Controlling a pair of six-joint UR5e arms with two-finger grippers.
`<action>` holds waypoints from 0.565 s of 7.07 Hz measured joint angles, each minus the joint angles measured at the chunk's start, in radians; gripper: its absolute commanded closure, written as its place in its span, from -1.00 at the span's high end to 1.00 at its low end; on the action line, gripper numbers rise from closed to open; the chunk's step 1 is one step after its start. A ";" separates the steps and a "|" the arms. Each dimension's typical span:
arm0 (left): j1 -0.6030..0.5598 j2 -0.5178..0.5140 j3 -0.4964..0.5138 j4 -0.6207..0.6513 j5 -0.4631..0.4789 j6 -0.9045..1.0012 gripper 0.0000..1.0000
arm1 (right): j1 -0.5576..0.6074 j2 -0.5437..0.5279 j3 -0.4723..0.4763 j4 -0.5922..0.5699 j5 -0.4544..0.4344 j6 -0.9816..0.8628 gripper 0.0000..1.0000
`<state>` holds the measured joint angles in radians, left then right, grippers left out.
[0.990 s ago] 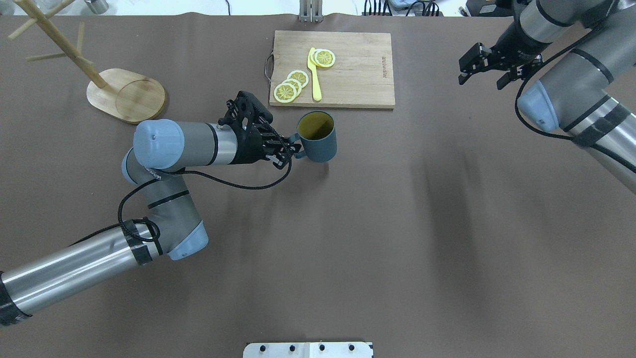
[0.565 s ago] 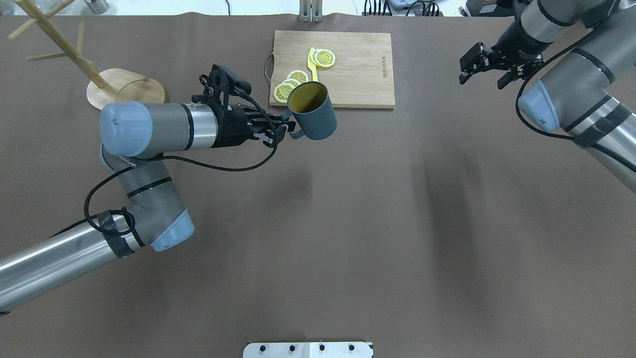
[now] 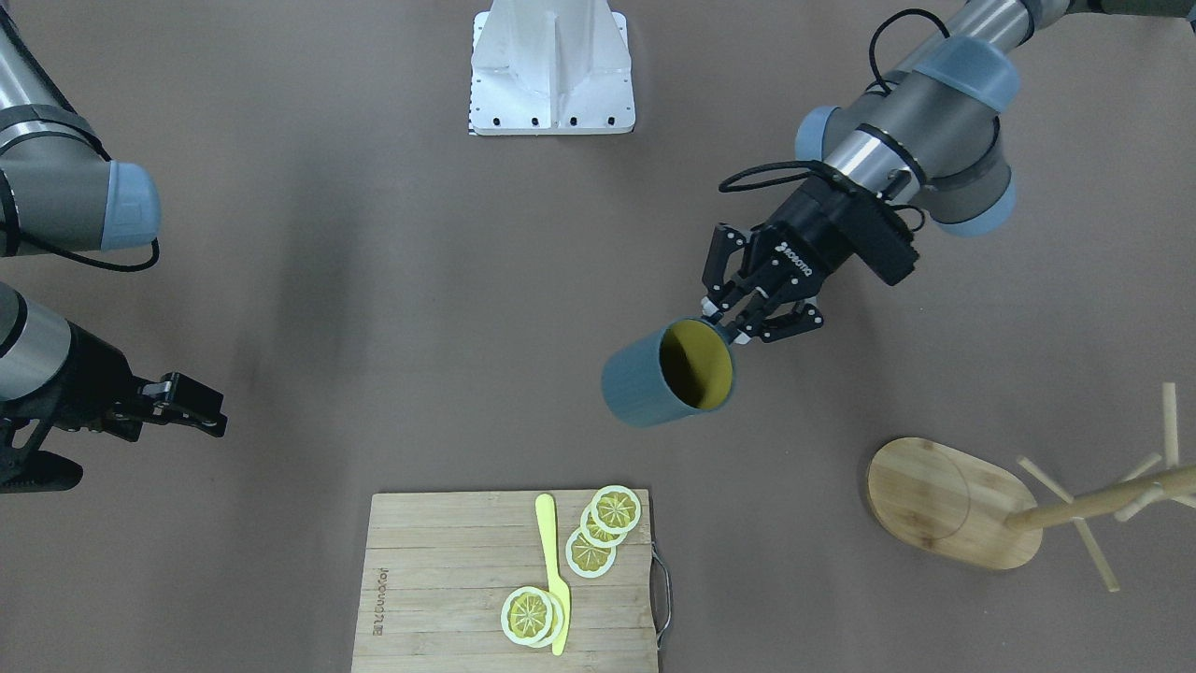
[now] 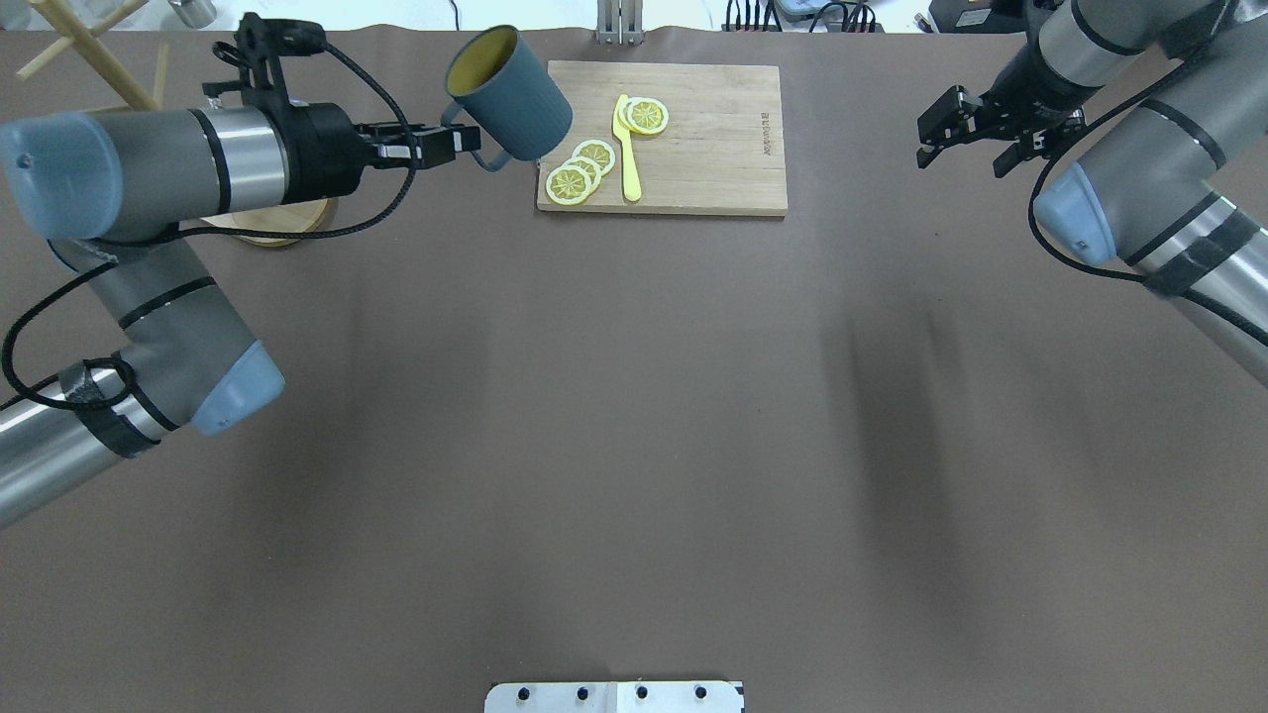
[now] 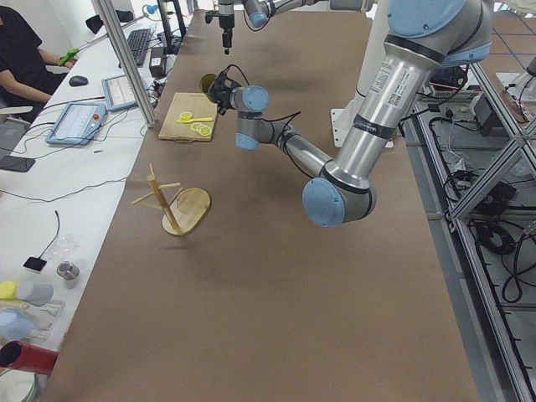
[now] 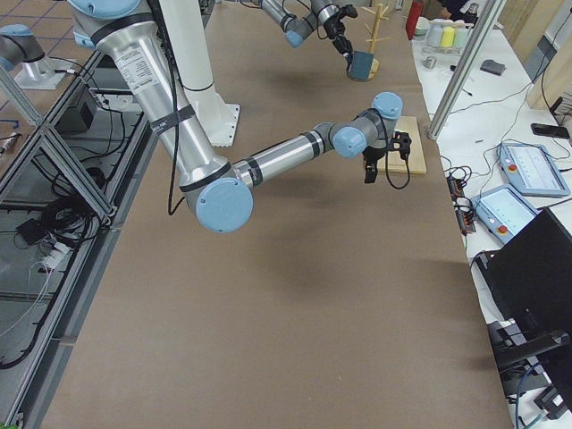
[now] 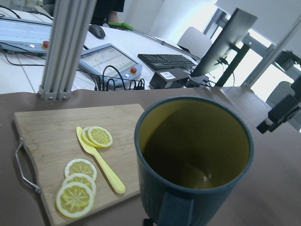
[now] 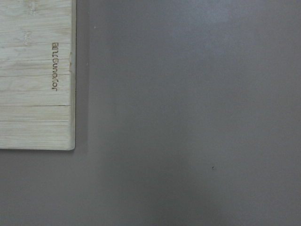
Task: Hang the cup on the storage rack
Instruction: 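Lift the blue mug with the left gripper toward the wooden rack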
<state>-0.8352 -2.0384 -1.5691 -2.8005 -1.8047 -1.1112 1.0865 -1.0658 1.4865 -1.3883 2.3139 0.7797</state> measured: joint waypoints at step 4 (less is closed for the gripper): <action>-0.122 0.011 0.076 -0.088 0.002 -0.432 -1.00 | -0.015 0.003 0.019 0.000 -0.023 0.007 1.00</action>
<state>-0.9569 -2.0275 -1.4936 -2.8884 -1.8028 -1.5435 1.0715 -1.0628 1.5050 -1.3882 2.2906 0.7864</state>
